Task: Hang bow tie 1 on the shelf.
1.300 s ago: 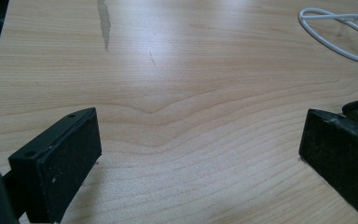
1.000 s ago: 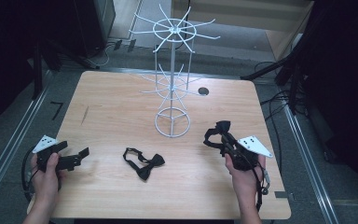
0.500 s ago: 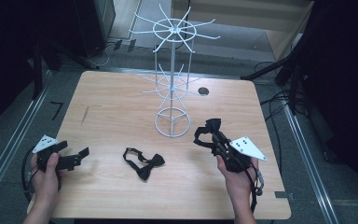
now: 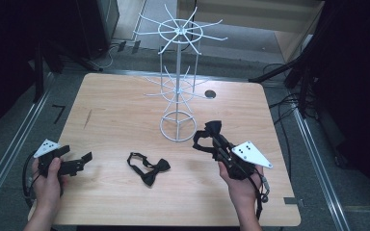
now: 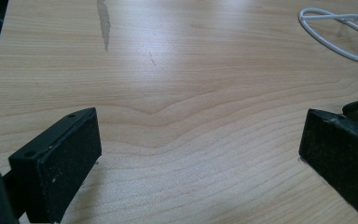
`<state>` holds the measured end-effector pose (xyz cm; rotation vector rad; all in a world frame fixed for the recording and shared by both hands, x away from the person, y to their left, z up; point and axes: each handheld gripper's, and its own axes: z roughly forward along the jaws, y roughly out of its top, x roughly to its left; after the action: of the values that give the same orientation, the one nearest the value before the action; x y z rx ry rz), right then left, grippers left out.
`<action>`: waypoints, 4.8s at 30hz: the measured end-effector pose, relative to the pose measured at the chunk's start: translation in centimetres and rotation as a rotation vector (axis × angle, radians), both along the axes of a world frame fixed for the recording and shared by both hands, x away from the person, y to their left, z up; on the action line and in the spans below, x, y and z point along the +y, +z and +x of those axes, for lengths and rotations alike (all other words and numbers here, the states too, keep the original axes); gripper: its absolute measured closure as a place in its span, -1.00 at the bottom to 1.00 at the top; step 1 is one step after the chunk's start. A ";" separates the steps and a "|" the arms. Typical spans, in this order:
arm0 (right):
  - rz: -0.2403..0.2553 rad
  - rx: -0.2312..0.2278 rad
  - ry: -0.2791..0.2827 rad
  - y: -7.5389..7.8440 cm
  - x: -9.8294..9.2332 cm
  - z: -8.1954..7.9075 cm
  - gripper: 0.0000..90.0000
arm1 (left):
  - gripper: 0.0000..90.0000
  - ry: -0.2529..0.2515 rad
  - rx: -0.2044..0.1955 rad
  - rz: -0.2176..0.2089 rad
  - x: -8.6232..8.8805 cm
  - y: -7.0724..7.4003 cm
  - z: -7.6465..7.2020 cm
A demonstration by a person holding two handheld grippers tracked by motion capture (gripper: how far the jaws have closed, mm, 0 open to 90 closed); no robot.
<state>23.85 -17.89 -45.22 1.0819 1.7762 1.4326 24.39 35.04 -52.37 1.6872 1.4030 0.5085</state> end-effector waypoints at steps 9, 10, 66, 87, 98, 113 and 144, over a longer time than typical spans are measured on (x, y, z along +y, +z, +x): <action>0.008 -0.035 0.026 1.3 0.8 -0.5 0.70 | -1.00 0.000 0.002 0.004 0.0 0.0 0.0; 0.009 -0.039 0.027 1.4 0.9 -0.5 0.70 | -1.00 0.000 0.002 0.004 0.0 0.0 0.0; 0.045 -0.116 0.067 6.4 3.3 1.5 0.70 | -1.00 -0.002 0.000 -0.002 0.0 0.0 0.0; 0.035 -0.088 0.043 5.9 4.2 4.1 0.69 | -1.00 -0.002 -0.004 -0.009 0.1 0.0 0.0; 0.035 -0.089 0.015 5.3 4.5 5.4 0.69 | -1.00 -0.002 -0.003 -0.007 0.1 0.0 0.0; 0.021 -0.069 -0.030 2.5 5.5 6.6 0.69 | -1.00 -0.001 -0.004 -0.008 0.1 0.0 0.0; 0.028 0.059 -0.048 -1.2 5.5 8.1 0.33 | -1.00 -0.001 -0.004 -0.003 0.1 0.0 0.0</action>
<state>31.93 -12.41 -46.47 1.1843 1.7638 1.4142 24.43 35.11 -52.35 1.6839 1.3987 0.5093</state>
